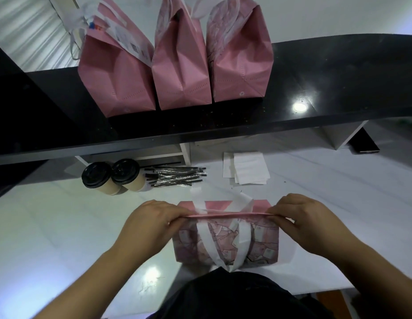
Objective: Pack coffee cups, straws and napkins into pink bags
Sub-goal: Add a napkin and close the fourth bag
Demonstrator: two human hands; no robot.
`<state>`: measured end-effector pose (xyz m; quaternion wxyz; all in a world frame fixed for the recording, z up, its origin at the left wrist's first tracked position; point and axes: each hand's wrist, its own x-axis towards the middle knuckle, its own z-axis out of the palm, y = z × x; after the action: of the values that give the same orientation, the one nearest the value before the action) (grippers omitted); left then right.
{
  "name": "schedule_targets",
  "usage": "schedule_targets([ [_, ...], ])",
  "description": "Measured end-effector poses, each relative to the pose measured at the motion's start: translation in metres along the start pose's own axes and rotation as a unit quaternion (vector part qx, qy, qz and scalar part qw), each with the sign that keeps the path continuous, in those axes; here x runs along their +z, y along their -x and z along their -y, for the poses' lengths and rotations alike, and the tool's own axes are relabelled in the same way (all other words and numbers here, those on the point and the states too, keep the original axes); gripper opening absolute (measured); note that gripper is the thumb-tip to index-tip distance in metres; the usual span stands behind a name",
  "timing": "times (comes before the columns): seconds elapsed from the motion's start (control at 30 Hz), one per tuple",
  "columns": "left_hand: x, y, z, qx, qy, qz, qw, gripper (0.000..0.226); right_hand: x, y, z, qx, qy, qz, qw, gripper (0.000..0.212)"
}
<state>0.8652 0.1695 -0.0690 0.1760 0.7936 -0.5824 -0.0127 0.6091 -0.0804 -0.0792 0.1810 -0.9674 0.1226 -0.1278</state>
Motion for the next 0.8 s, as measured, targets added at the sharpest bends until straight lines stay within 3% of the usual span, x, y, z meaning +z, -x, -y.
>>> schedule_targets([
  [0.13,-0.001,0.011,0.02,-0.07,0.043,0.035,0.996,0.029,-0.003,0.0,-0.003,-0.012,-0.009,0.015,1.0,0.024],
  [0.23,-0.001,0.011,0.025,-0.064,0.068,0.066,0.993,0.035,-0.002,0.001,-0.004,-0.008,-0.008,0.028,1.0,0.03],
  [0.47,-0.006,0.011,0.028,-0.1,0.099,0.065,0.988,0.037,-0.008,-0.004,0.011,0.02,0.047,0.04,0.998,0.027],
  [0.6,-0.002,0.006,0.017,-0.143,0.127,0.043,0.981,0.029,0.002,-0.014,0.025,0.056,0.086,0.115,0.988,0.063],
  [0.8,-0.004,0.001,0.008,-0.154,0.183,0.026,0.971,0.028,0.007,-0.017,0.035,0.069,0.03,0.081,0.994,0.018],
])
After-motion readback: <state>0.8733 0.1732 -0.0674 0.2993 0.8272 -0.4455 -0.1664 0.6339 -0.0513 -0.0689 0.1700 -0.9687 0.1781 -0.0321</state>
